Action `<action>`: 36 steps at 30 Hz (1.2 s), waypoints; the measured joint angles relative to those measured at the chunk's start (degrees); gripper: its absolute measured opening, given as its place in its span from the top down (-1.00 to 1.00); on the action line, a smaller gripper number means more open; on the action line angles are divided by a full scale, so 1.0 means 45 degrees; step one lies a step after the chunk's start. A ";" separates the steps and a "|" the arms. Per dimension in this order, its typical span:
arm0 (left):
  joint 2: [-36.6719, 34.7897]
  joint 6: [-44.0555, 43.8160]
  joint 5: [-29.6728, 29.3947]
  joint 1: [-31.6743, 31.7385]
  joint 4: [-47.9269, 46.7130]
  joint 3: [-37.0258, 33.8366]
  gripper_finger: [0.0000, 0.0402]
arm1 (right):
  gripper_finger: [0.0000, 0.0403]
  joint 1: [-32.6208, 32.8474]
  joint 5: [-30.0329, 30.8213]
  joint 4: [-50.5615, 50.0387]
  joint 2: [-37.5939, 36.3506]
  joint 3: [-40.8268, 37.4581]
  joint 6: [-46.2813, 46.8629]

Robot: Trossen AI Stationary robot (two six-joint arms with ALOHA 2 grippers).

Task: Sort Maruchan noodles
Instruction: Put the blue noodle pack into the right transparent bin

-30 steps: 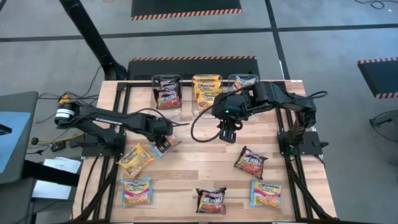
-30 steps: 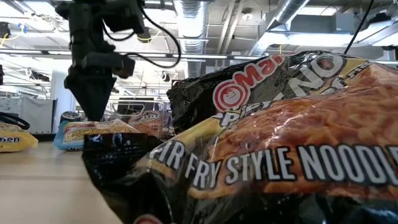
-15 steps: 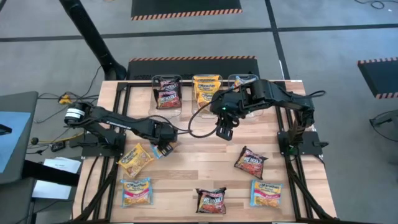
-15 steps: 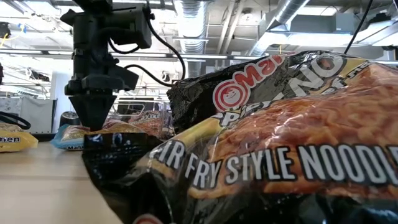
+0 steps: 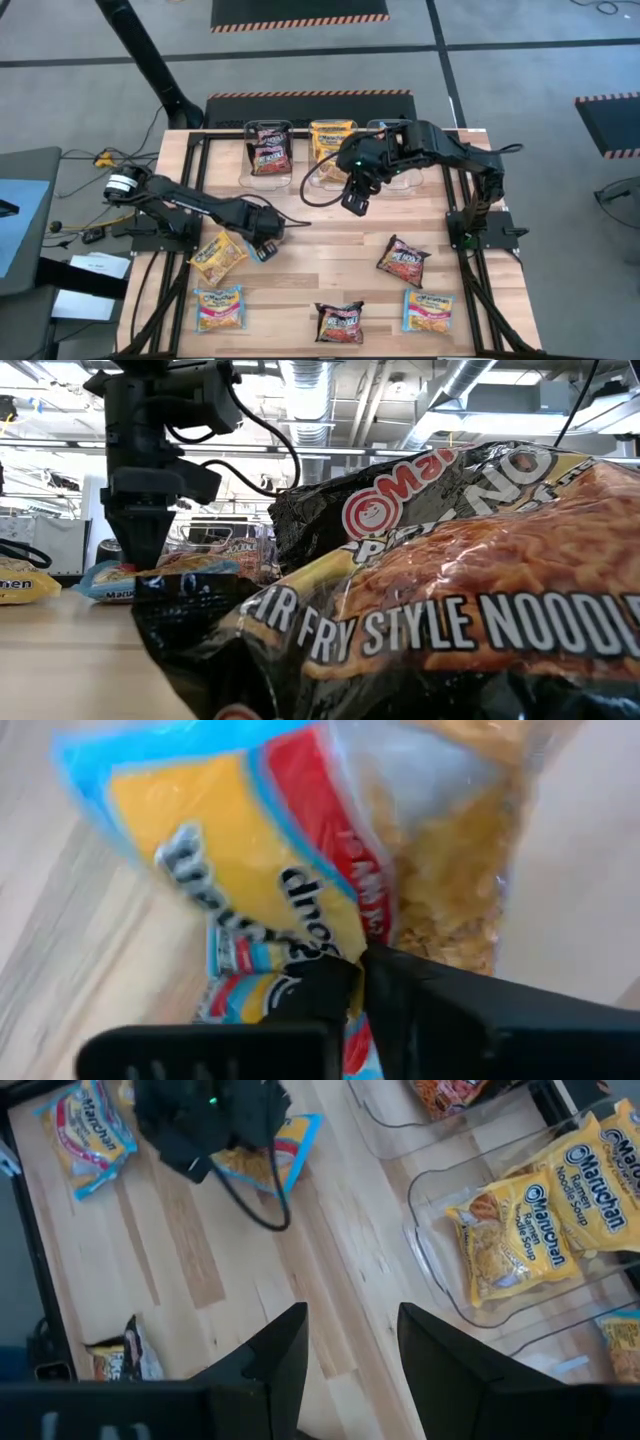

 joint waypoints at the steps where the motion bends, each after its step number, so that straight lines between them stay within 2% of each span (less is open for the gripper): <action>1: 0.0003 0.0105 -0.0007 -0.0062 -0.0014 -0.0003 0.97 | 0.11 -0.0012 0.0000 -0.0003 0.0000 0.0000 0.0065; 9: -0.0482 0.0840 -0.0005 -0.0528 -0.0005 -0.0037 1.00 | 0.11 0.0041 -0.0005 0.0016 0.0000 0.0000 0.0915; 16: -0.1827 0.1198 -0.0133 -0.0914 -0.0043 -0.0066 1.00 | 0.11 0.0192 -0.0134 0.0011 0.0000 0.0000 0.1931; 27: -0.3810 0.2132 -0.0374 -0.1155 -0.0023 -0.0026 1.00 | 0.11 0.0348 -0.0364 -0.0001 0.0000 0.0000 0.2037; 36: -0.3963 0.3283 -0.0136 -0.1150 0.0498 -0.0022 1.00 | 0.11 0.0339 -0.0366 -0.0010 0.0000 0.0000 0.2088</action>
